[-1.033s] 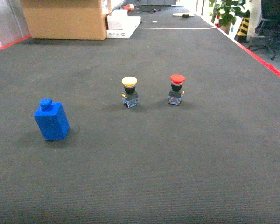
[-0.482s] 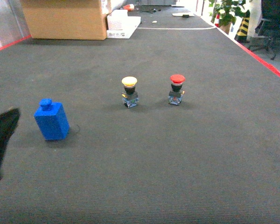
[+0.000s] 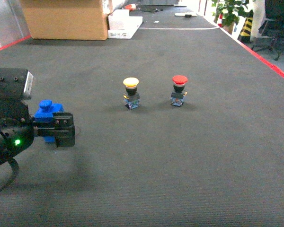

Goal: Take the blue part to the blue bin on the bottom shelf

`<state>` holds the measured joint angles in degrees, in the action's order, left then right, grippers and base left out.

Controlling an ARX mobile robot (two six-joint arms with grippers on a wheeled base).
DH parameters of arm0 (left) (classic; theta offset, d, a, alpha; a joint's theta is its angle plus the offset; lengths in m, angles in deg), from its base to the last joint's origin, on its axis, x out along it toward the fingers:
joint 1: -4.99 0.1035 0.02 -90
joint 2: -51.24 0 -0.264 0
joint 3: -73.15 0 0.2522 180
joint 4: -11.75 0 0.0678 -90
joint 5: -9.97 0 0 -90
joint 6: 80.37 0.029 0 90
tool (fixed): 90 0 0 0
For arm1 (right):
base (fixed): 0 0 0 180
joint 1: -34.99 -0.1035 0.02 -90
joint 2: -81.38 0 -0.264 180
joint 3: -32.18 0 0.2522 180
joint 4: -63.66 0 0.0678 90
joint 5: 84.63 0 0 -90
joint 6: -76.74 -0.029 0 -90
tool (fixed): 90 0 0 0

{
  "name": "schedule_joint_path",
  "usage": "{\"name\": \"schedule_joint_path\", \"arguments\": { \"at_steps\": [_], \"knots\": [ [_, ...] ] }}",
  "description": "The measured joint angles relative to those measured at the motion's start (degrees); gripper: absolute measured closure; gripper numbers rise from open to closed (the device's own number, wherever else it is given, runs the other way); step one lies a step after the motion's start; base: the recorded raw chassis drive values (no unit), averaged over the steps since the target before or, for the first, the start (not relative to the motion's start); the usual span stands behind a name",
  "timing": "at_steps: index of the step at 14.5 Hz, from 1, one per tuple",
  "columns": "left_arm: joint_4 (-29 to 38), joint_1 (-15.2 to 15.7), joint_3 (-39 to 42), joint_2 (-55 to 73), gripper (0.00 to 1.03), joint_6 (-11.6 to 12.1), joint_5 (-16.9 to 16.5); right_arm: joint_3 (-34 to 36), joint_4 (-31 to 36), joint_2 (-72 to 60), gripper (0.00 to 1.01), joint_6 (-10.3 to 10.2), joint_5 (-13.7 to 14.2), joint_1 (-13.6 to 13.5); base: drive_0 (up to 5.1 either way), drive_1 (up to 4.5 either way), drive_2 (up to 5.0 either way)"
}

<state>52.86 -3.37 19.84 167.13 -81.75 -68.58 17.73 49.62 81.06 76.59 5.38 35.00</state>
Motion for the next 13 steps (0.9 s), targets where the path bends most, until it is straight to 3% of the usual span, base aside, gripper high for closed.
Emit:
{"name": "schedule_joint_path", "arguments": {
  "at_steps": [2,5,7,9,11,13],
  "knots": [
    [-1.25,1.42,-7.58,9.44,0.05,0.81,0.48,0.0,0.0,0.0,0.03,0.0,0.0,0.0,0.0,0.0,0.0],
    [1.03,1.97,-10.51,11.13,0.06,0.96,-1.51,0.0,0.0,0.0,0.03,0.0,0.0,0.0,0.0,0.0,0.0],
    [4.98,2.21,-10.88,12.92,0.33,1.44,-2.12,0.0,0.0,0.0,0.03,0.0,0.0,0.0,0.0,0.0,0.0],
    [6.67,2.19,-10.43,13.16,0.53,1.49,-2.25,0.0,0.0,0.0,0.03,0.0,0.0,0.0,0.0,0.0,0.0],
    [9.55,1.77,-7.93,12.59,0.58,1.86,-2.49,0.0,0.0,0.0,0.03,0.0,0.0,0.0,0.0,0.0,0.0],
    [16.33,1.18,2.4,4.94,0.59,1.84,-1.79,0.0,0.0,0.0,0.03,0.0,0.0,0.0,0.0,0.0,0.0]
  ]
}}
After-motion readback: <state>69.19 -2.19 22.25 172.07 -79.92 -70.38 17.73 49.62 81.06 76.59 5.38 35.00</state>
